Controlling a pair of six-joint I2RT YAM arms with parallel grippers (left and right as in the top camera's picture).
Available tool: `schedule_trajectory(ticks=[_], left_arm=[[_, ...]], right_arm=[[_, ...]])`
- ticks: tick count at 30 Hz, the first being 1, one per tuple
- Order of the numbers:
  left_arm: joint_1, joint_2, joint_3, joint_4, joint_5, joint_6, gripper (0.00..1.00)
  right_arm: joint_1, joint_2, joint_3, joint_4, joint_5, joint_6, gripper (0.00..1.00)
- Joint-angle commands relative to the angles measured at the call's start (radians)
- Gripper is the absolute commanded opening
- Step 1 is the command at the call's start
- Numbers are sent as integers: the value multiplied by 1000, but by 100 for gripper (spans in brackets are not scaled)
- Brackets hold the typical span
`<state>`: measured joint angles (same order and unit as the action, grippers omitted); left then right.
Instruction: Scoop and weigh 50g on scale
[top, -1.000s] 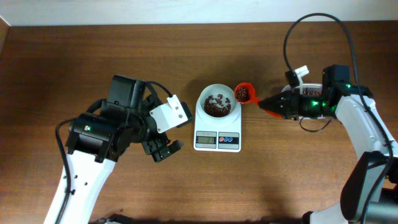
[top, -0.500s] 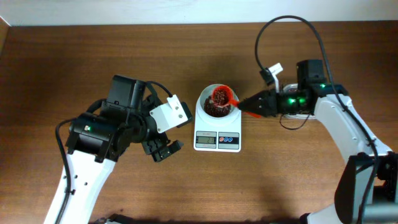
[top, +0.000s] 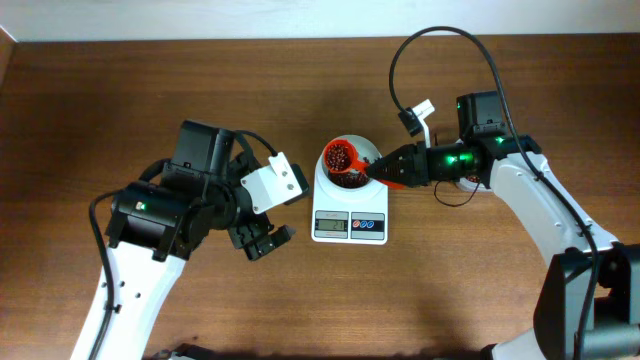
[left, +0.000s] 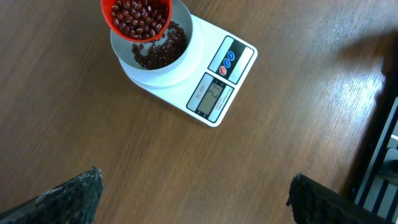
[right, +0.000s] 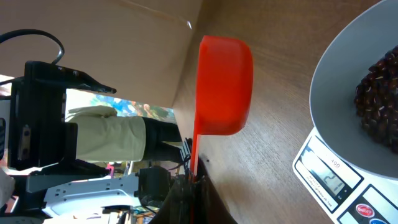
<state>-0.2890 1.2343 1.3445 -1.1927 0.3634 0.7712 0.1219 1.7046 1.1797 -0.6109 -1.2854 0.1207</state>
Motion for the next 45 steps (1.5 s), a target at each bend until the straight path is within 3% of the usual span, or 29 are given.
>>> schedule_trajectory(ticks=[1,27,36,40,45], left_arm=[[5,-3,16,-2,14,20,99],[5,-3,16,-2,14,20,99],[5,-3,16,-2,14,20,99],[5,-3,16,-2,14,20,99],[5,-3,16,-2,14,20,99]], right_arm=[[10,-21,-3,6,-32,0,4],[10,-21,-3,11,-10,0,4],[10,-21,-3,54,121,-17,4],[10,-21,-3,97,147,-118,4],[10,-21,-3,110,329,-129,4]])
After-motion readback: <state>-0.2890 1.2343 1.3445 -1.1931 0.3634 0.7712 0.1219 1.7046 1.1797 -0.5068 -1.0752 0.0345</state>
